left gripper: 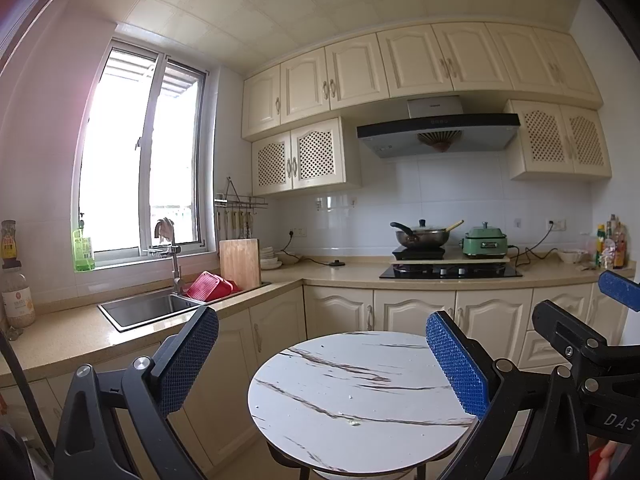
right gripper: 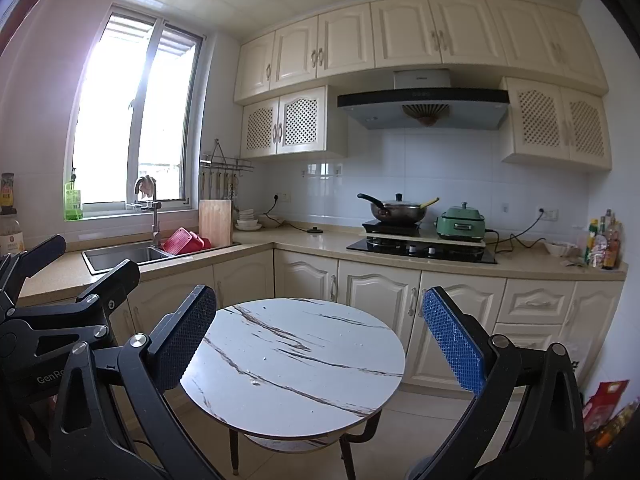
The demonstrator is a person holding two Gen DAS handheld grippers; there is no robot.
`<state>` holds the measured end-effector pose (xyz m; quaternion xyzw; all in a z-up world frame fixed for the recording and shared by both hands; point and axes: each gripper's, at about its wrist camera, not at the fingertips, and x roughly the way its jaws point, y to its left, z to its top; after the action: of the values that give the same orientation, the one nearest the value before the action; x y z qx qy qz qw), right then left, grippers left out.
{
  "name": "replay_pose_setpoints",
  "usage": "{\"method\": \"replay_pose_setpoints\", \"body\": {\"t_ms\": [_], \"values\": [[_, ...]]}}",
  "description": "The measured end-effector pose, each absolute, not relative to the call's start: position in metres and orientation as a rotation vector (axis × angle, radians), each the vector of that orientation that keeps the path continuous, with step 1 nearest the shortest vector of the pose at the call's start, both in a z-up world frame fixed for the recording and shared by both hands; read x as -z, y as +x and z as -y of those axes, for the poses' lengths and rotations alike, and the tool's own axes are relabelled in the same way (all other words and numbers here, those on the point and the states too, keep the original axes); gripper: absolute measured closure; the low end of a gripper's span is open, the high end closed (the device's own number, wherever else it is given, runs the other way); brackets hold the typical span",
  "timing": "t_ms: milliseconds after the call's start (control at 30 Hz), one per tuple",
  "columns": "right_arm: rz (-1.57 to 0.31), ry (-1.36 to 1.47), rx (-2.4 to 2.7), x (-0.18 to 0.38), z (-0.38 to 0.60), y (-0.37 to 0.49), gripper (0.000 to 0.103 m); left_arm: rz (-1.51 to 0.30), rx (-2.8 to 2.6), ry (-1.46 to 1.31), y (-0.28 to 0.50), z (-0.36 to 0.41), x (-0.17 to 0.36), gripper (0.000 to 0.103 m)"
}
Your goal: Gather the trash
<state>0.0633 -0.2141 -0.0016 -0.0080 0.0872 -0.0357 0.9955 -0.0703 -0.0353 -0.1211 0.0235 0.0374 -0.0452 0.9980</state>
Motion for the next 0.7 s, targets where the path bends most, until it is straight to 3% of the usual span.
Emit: {"method": "replay_pose_setpoints", "body": {"t_ms": [700], "values": [[-0.177, -0.016, 0.075, 0.0026, 0.214, 0.0629, 0.0, -0.079, 0.093, 0.044, -0.0714, 0.0299, 0.1184, 0.001]]}}
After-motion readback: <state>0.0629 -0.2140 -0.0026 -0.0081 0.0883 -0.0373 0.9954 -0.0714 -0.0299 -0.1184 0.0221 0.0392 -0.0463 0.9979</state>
